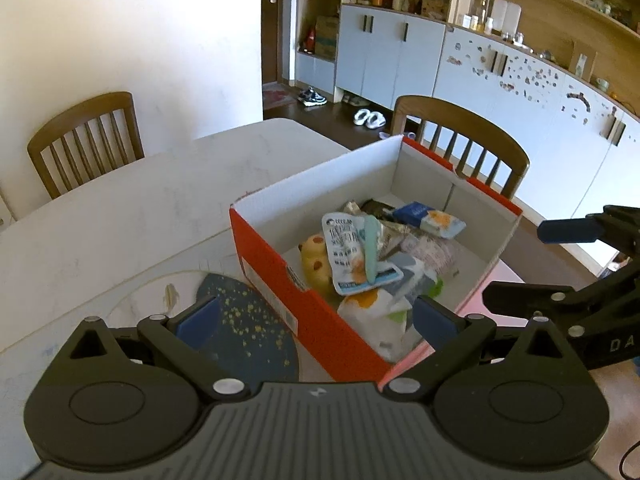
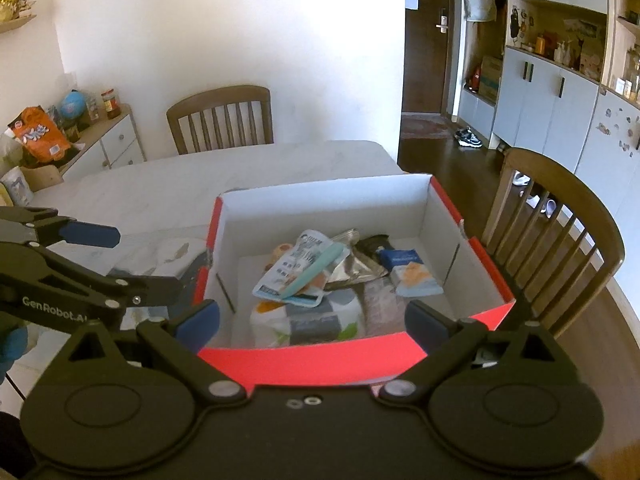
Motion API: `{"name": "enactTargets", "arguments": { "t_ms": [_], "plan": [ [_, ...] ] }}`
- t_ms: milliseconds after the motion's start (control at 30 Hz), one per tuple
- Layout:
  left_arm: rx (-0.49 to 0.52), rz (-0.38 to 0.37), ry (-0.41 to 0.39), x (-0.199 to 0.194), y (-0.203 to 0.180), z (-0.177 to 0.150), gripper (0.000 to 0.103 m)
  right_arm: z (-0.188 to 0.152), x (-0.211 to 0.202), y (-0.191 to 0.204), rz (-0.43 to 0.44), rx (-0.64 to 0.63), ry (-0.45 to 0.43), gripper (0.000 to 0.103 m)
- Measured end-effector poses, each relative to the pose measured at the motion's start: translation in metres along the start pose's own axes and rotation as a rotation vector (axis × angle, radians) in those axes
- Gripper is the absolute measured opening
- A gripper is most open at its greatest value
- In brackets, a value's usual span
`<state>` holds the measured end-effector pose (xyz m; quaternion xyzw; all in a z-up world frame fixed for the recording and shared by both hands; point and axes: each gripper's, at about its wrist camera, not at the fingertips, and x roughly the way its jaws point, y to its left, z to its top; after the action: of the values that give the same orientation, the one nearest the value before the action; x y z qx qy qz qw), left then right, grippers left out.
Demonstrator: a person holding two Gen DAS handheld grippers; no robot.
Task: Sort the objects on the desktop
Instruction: 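Withdraw both grippers up and away from the box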
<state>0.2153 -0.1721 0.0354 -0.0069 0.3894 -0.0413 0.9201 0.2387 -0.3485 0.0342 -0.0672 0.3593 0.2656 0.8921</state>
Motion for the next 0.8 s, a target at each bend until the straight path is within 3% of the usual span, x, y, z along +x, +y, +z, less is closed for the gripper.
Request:
{"name": "enactTargets", "arguments": {
  "t_ms": [800],
  "plan": [
    [-0.003,0.008,0.016,-0.006,0.001,-0.015,0.103,-0.015,-0.003,0.008,-0.023,0.026,0.021,0.1]
  ]
}}
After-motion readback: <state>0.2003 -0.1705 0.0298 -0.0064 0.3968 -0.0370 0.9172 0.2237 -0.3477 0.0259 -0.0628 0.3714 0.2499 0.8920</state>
